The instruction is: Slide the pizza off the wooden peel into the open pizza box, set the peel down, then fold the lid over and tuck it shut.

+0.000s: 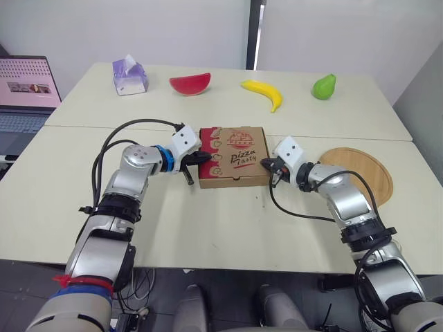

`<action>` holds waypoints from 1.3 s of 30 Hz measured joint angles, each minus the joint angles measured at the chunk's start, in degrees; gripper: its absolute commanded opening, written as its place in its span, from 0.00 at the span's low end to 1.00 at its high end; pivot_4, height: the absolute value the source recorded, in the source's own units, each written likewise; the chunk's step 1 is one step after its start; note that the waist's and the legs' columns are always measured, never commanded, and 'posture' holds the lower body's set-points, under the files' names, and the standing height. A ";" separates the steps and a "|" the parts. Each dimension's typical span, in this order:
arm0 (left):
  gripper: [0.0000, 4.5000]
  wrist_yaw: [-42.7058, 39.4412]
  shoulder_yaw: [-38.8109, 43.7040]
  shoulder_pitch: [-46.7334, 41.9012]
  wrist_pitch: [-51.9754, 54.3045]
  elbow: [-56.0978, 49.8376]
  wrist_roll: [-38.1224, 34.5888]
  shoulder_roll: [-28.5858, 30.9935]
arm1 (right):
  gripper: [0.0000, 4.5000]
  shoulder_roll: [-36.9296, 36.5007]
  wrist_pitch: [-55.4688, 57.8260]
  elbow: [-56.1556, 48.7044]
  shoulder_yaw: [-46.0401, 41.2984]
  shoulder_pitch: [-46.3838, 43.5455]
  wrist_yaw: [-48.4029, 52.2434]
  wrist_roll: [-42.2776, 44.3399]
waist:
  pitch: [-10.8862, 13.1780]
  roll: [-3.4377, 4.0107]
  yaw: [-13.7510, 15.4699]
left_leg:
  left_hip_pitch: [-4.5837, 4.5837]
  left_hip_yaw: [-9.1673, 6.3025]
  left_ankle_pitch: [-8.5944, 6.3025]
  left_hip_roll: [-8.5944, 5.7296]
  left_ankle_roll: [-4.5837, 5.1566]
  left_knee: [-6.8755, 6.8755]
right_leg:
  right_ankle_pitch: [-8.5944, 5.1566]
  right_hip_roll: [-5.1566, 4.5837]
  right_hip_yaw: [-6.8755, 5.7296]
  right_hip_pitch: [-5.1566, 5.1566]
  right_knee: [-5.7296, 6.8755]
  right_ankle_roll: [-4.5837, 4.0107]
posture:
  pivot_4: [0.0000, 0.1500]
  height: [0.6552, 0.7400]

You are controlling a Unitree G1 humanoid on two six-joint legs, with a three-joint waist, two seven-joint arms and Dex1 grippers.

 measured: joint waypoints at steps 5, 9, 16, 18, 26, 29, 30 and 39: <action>0.00 2.73 -0.18 -3.68 -2.44 6.99 1.26 -1.73 | 0.01 2.26 -1.73 7.53 -0.85 -4.38 -1.56 0.05 | -0.01 0.01 -0.02 | 0.05 -0.01 0.01 -0.01 0.02 0.05 | 0.01 0.00 0.00 0.04 0.01 0.03 | 1.00 1.00; 0.00 6.10 0.72 -6.47 -3.90 12.80 1.58 -3.13 | 0.01 3.48 -3.34 15.26 -2.32 -8.88 -2.98 0.27 | 0.00 0.01 -0.02 | 0.04 -0.01 0.01 0.00 0.02 0.03 | 0.01 0.01 0.01 0.01 0.01 0.03 | 1.00 1.00; 0.00 11.30 2.61 -9.85 -5.33 20.13 1.67 -4.95 | 0.01 5.34 -8.08 33.12 -5.82 -17.79 -8.61 0.39 | 0.00 0.02 -0.09 | 0.02 0.00 0.01 0.00 0.02 -0.01 | 0.02 0.01 0.02 -0.02 0.02 0.02 | 1.00 1.00; 0.00 11.89 3.98 -9.90 -6.51 21.08 1.24 -5.37 | 0.01 5.82 -9.71 36.15 -7.13 -18.25 -9.46 0.88 | 0.02 0.03 -0.09 | 0.00 0.00 0.01 0.00 0.02 -0.03 | 0.02 0.01 0.03 -0.07 0.03 0.02 | 1.00 1.00; 0.00 8.38 13.02 -8.55 -7.97 20.10 -6.93 -5.51 | 0.01 6.75 -10.28 30.94 -12.59 -17.77 -8.16 6.56 | 0.17 0.13 -0.13 | -0.19 0.01 0.01 0.00 0.01 -0.08 | 0.02 0.01 0.02 -0.21 -0.02 0.01 | 1.00 1.00; 0.00 10.49 13.47 -8.18 -7.78 20.09 -6.17 -1.30 | 0.01 3.35 -10.71 28.06 -10.04 -14.51 -6.91 3.48 | 0.17 0.13 -0.13 | -0.19 0.02 0.00 0.00 0.01 -0.09 | 0.01 0.00 0.03 -0.21 -0.07 0.01 | 1.00 1.00; 0.00 11.22 13.56 -8.06 -7.73 20.22 -5.59 0.12 | 0.01 2.54 -10.66 27.66 -9.26 -12.72 -6.35 2.70 | 0.17 0.13 -0.12 | -0.19 0.03 0.00 0.00 0.01 -0.09 | 0.01 0.00 0.03 -0.21 -0.06 0.02 | 1.00 1.00; 0.00 8.64 7.94 -4.70 -9.10 21.40 0.95 1.52 | 0.01 1.31 -10.82 24.99 -4.61 -9.47 -3.00 -1.36 | 0.18 0.15 -0.09 | -0.18 0.05 0.01 0.00 0.01 -0.08 | 0.01 0.00 0.01 -0.22 -0.04 0.01 | 1.00 1.00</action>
